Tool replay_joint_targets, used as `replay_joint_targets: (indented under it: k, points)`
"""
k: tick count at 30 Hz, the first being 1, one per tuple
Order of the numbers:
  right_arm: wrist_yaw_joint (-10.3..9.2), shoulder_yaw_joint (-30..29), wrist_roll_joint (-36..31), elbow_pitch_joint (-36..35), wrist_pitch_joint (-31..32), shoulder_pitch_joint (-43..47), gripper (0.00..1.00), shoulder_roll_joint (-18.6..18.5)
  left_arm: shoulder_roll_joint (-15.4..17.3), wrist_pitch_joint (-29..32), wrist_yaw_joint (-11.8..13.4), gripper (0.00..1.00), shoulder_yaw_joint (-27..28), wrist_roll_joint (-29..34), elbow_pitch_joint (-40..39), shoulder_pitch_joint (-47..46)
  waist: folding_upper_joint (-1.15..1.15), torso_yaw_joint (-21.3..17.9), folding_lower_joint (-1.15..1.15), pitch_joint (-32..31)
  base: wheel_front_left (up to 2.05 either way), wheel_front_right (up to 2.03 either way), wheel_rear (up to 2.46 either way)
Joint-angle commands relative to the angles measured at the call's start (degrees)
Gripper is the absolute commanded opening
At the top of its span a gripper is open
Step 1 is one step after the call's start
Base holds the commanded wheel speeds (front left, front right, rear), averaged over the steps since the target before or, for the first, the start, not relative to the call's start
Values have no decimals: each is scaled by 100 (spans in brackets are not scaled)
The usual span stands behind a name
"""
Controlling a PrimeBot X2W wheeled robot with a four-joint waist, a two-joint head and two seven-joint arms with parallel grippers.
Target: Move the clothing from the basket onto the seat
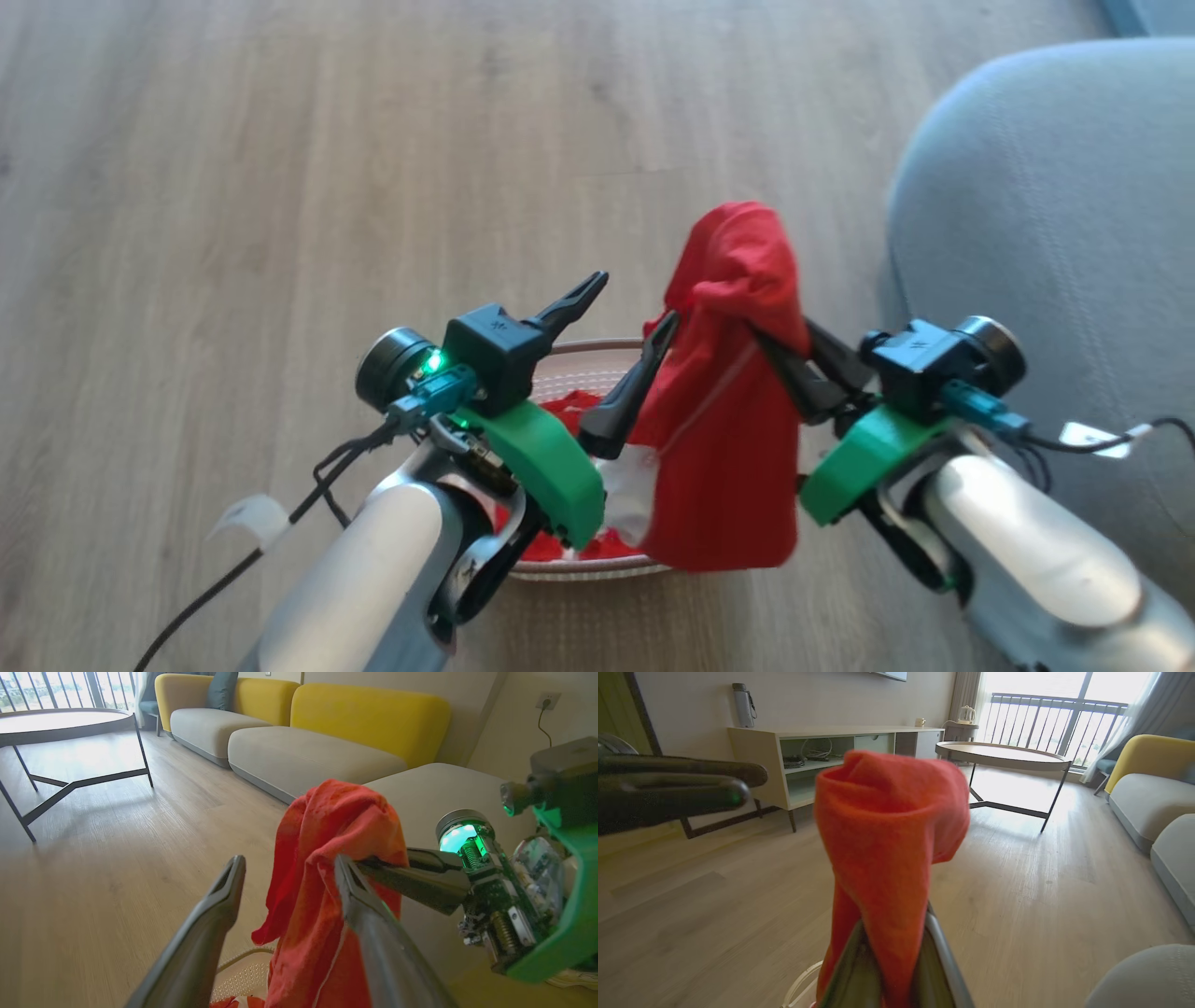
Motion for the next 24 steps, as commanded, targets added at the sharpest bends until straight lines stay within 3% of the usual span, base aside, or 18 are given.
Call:
replay_joint_targets:
  k: [1, 14, 24]
  points:
    - [40, -119, 24, -237, -60, 27, 0, -102, 88, -93, -21, 100, 225, 41, -164, -101, 0, -267, 0, 0, 0, 0, 0]
    - [40, -1217, 121, -937, -12, 660, 0, -728, 224, -687, -163, 100, 82, 82, 231, 21, 0, -1180, 0, 185, 0, 0, 0]
    - [40, -1828, 313, -1312, 117, 819, 0, -769, 195, -902, -230, 100, -57, 148, 360, -204, 0, -1167, 0, 600, 0, 0, 0]
